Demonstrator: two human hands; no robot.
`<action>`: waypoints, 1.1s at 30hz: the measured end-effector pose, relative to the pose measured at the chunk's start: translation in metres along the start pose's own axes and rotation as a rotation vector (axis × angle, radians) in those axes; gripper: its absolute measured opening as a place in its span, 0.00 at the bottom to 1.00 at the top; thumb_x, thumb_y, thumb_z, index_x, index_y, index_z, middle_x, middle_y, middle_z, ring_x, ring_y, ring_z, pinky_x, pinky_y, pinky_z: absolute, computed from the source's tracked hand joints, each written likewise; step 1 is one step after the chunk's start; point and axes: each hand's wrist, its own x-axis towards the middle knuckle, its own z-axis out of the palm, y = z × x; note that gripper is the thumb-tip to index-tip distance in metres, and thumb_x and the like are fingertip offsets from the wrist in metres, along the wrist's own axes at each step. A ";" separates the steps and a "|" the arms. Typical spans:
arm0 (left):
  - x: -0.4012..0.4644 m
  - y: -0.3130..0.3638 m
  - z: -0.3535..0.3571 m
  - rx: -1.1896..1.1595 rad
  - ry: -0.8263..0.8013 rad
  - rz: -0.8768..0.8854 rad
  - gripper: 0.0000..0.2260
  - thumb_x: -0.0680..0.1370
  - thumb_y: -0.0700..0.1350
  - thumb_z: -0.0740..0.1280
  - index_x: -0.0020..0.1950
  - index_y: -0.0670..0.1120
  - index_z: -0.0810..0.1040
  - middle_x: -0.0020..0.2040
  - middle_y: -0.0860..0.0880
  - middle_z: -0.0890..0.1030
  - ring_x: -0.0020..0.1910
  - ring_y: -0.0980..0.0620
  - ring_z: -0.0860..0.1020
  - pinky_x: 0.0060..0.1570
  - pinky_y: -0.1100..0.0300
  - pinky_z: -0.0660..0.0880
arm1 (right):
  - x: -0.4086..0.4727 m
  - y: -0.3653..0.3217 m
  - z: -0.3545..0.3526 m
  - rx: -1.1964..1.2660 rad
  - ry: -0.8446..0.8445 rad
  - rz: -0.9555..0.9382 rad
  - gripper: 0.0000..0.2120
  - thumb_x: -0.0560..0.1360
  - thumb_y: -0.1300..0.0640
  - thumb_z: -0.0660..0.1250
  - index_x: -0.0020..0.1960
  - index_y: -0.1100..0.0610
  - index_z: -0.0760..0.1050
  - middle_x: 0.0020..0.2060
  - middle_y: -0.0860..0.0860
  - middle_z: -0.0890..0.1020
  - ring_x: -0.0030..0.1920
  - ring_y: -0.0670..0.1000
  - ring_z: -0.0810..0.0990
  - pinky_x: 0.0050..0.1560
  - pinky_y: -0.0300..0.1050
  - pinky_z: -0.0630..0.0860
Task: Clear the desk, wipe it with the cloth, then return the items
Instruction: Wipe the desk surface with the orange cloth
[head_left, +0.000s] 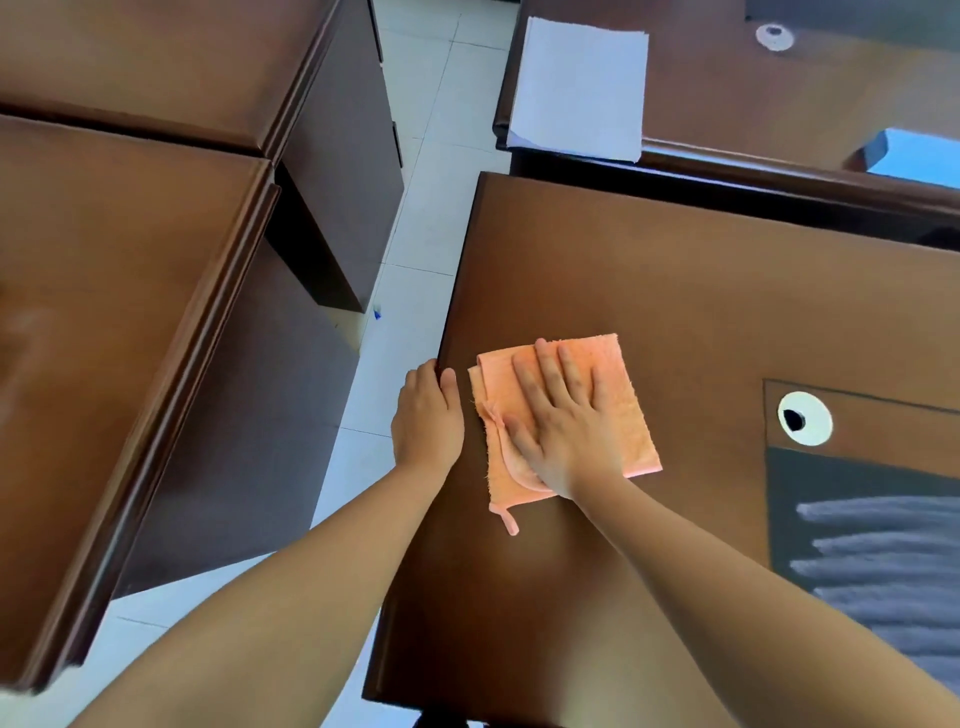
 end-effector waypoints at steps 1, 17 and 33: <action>-0.010 -0.004 -0.001 0.000 -0.023 0.007 0.23 0.87 0.59 0.50 0.79 0.50 0.65 0.77 0.48 0.71 0.73 0.45 0.73 0.67 0.48 0.74 | -0.016 -0.006 0.003 -0.005 -0.002 0.012 0.35 0.84 0.32 0.41 0.87 0.45 0.42 0.86 0.49 0.42 0.86 0.54 0.39 0.83 0.64 0.43; -0.155 -0.067 -0.012 0.056 0.090 0.141 0.22 0.87 0.47 0.59 0.82 0.47 0.65 0.80 0.44 0.68 0.76 0.42 0.70 0.71 0.44 0.71 | -0.211 -0.079 0.033 0.064 0.011 0.151 0.36 0.84 0.34 0.51 0.87 0.47 0.48 0.87 0.50 0.47 0.86 0.56 0.46 0.81 0.66 0.52; -0.088 -0.005 0.009 0.194 0.109 0.367 0.21 0.88 0.49 0.58 0.82 0.50 0.67 0.84 0.45 0.62 0.83 0.43 0.60 0.80 0.45 0.57 | -0.116 0.013 0.011 0.074 -0.004 0.075 0.35 0.83 0.32 0.48 0.87 0.44 0.49 0.87 0.47 0.45 0.86 0.52 0.42 0.83 0.65 0.47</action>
